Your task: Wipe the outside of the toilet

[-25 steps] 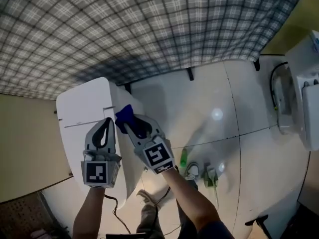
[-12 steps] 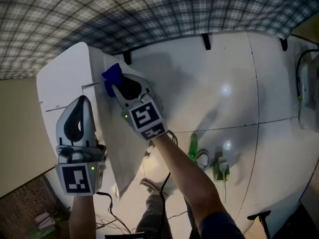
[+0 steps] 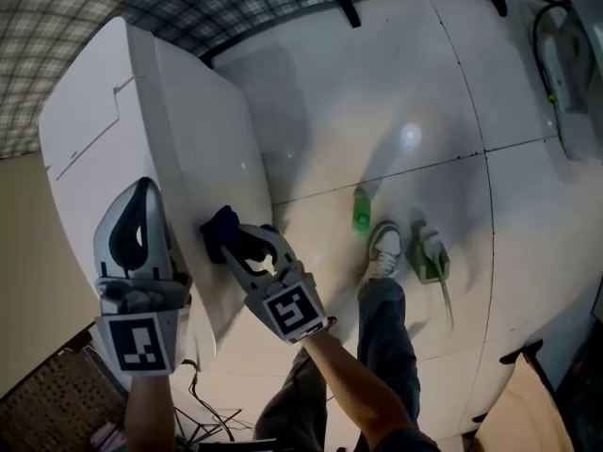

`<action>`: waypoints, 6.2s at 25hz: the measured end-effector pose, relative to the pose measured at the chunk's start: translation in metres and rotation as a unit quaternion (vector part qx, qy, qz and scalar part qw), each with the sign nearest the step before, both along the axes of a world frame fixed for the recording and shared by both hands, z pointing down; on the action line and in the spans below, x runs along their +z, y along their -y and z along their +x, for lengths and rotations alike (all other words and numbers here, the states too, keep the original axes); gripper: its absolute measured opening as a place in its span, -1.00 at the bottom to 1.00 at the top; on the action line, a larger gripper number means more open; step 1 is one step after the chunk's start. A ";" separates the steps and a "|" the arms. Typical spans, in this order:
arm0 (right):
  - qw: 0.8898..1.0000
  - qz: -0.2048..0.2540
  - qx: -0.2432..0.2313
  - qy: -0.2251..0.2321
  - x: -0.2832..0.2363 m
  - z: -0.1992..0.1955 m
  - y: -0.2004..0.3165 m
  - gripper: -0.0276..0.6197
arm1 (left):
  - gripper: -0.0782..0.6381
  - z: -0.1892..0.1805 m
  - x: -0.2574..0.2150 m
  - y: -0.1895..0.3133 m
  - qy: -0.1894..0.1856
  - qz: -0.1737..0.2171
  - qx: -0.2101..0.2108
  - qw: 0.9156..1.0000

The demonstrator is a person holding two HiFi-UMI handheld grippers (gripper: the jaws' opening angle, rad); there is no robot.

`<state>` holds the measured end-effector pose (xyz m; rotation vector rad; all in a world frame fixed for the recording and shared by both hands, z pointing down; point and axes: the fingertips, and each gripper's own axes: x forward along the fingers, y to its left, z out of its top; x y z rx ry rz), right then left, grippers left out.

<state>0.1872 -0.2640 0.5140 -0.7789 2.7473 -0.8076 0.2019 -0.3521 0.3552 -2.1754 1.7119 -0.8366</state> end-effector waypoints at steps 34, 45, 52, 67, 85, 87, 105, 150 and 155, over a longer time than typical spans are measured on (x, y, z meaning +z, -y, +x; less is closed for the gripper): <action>0.995 -0.095 -0.008 0.007 0.117 -0.051 0.189 -0.61 | -0.75 0.060 0.032 0.117 0.036 -0.003 0.040 0.999; 0.985 -0.170 0.018 -0.019 0.153 -0.008 -0.032 -0.61 | -0.74 0.082 0.055 0.053 -0.020 -0.028 0.078 0.996; 0.983 -0.175 0.061 0.000 0.155 -0.002 -0.039 -0.61 | -0.74 0.095 0.058 0.034 -0.046 -0.028 0.090 0.994; 0.987 -0.142 0.073 0.008 0.184 -0.062 0.276 -0.61 | -0.74 0.055 0.103 0.103 -0.076 -0.072 -0.042 0.994; 0.962 -0.263 0.057 -0.047 0.258 -0.020 0.024 -0.61 | -0.76 0.083 0.105 0.057 -0.005 -0.077 0.046 0.996; 0.958 -0.275 0.067 -0.052 0.265 -0.016 -0.008 -0.61 | -0.76 0.093 0.102 0.038 -0.008 -0.073 0.067 0.995; 0.965 -0.100 0.242 -0.014 0.012 0.079 -0.120 -0.61 | -0.76 0.097 -0.044 -0.171 -0.085 -0.022 0.153 0.984; 0.820 -0.184 0.540 0.045 -0.066 -0.327 -0.377 -0.61 | -0.76 -0.258 -0.058 -0.431 -0.042 -0.141 0.496 0.856; 0.829 -0.184 0.523 0.074 -0.065 -0.364 -0.377 -0.61 | -0.76 -0.267 -0.046 -0.448 -0.027 -0.144 0.503 0.852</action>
